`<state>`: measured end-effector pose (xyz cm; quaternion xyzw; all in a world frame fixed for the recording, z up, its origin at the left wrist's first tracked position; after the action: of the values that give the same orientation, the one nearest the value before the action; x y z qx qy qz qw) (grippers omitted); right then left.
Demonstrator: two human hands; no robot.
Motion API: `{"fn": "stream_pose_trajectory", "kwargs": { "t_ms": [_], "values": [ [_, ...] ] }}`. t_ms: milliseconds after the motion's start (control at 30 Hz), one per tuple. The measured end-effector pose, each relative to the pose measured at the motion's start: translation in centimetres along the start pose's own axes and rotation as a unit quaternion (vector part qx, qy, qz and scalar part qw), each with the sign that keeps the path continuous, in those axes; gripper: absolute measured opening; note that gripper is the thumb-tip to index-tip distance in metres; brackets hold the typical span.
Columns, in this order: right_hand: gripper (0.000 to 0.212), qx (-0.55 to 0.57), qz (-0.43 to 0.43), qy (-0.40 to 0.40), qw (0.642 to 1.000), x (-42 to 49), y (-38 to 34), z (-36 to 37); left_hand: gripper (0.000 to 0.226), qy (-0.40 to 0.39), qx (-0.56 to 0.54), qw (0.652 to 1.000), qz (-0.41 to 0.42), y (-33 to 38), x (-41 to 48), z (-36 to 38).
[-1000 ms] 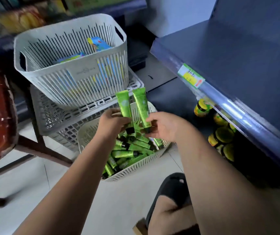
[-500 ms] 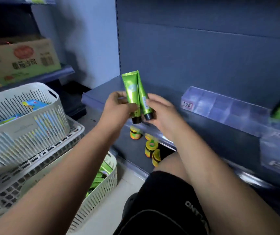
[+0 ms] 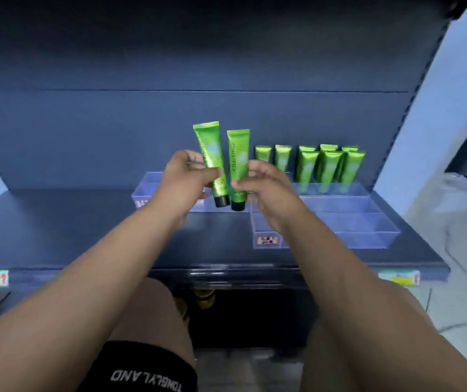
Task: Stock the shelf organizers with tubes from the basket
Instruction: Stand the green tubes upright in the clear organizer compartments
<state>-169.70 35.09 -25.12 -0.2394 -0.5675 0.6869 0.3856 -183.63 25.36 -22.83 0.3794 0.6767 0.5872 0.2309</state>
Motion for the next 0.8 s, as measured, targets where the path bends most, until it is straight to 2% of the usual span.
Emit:
{"fn": "stream_pose_trajectory", "kwargs": {
  "t_ms": [100, 167, 333, 400, 500, 700, 767, 800],
  "values": [
    [0.039, -0.027, -0.050, 0.070, 0.996, 0.3, -1.9, -5.7, 0.028, -0.037, -0.012, 0.999, 0.015, 0.9, 1.5, 4.9],
    [0.040, -0.055, -0.081, 0.123, 0.988, 0.3, -2.7, -9.3, 0.031, -0.046, -0.022, 0.998, 0.023, 0.8, 2.7, 7.4],
    [0.036, -0.082, -0.133, 0.197, 0.968, 1.8, -3.6, -15.0, 0.034, -0.028, -0.004, 0.998, 0.050, -0.3, 5.8, 10.7],
    [0.043, -0.127, -0.143, 0.220, 0.957, 3.2, -3.5, -16.4, 0.033, -0.007, 0.007, 0.997, 0.072, -0.9, 6.9, 11.4],
    [0.049, -0.229, -0.152, 0.230, 0.934, 5.3, -3.7, -16.8, 0.030, 0.024, 0.012, 0.996, 0.087, -1.8, 8.4, 12.1],
    [0.036, -0.320, -0.215, 0.243, 0.890, 8.5, -3.9, -15.8, 0.029, 0.055, 0.048, 0.993, 0.097, -4.0, 11.4, 14.1],
    [0.048, -0.332, -0.232, 0.231, 0.885, 9.0, -4.0, -15.6, 0.029, 0.064, 0.057, 0.992, 0.094, -4.9, 12.4, 14.5],
    [0.066, -0.336, -0.243, 0.214, 0.884, 9.2, -4.0, -15.5, 0.029, 0.070, 0.061, 0.991, 0.092, -5.4, 12.8, 14.6]
  ]
}}
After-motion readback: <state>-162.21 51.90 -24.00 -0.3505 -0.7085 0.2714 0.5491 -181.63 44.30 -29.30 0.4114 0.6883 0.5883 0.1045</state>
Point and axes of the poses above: each hand's wrist, its own x-axis towards the middle knuckle, its own z-axis out of the palm, y = z × x, the point moved 6 cm from there along x, towards the middle knuckle, and after that the axes turned 8 degrees about x, right-handed, at the moved point
